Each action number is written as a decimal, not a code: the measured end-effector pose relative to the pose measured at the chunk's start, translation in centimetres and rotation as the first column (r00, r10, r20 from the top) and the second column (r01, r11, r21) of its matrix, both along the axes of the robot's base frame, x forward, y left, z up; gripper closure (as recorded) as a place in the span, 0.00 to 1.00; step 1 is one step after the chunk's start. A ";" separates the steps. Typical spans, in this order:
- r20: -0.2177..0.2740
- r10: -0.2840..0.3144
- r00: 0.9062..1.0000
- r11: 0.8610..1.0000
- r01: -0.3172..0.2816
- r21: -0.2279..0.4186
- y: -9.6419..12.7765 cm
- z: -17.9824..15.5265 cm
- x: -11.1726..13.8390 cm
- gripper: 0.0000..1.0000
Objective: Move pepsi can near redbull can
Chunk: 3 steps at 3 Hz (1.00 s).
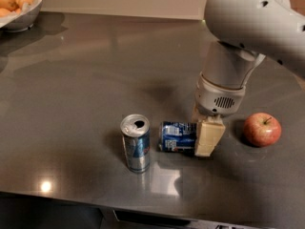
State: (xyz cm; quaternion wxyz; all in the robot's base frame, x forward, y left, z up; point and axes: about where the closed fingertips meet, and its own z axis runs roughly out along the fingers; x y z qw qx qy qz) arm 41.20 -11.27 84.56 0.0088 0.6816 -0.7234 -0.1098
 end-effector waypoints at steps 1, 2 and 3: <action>-0.004 0.007 1.000 1.000 -0.007 0.007 0.1 -0.1 -0.3 0.12; -0.004 0.013 1.000 1.000 -0.013 0.012 0.1 -0.1 -0.5 0.00; -0.004 0.013 1.000 1.000 -0.013 0.012 0.1 -0.1 -0.5 0.00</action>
Offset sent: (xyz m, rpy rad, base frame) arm -0.0150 -0.0035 -0.0001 0.0020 0.0447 0.0279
